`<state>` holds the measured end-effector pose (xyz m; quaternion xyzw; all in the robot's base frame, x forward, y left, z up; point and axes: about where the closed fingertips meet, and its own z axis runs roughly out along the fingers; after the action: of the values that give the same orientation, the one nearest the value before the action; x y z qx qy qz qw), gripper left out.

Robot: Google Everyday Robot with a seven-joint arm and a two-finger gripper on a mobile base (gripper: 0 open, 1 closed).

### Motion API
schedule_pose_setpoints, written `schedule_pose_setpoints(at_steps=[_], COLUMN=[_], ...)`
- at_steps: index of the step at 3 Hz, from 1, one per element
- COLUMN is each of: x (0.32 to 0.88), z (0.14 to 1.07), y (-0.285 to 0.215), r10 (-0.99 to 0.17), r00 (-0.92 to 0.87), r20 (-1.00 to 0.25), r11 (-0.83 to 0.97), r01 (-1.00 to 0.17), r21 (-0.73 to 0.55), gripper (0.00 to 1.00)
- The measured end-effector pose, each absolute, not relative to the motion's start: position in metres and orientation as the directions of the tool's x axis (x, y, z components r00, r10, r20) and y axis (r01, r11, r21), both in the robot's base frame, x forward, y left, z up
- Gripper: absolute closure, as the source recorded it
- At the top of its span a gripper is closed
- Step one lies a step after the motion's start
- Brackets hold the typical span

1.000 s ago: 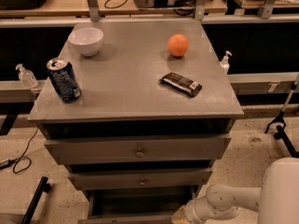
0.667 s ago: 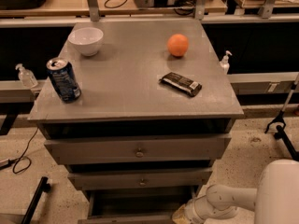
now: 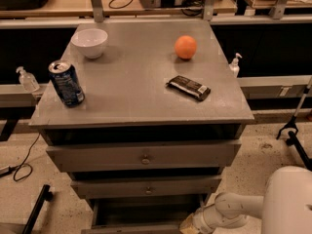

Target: Close bottom drawer

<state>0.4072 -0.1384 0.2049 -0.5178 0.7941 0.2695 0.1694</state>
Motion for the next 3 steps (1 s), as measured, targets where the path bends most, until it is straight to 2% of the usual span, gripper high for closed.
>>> schedule_pose_setpoints(at_steps=[1, 3], x=[0.403, 0.398], z=[0.205, 0.233], y=[-0.137, -0.140], r10=[-0.741, -0.703], r00=[-0.412, -0.399], r20=[-0.530, -0.588], r11=[0.326, 0.338], r01=[-0.911, -0.916], r21=[0.253, 0.217], gripper=[1.00, 1.00])
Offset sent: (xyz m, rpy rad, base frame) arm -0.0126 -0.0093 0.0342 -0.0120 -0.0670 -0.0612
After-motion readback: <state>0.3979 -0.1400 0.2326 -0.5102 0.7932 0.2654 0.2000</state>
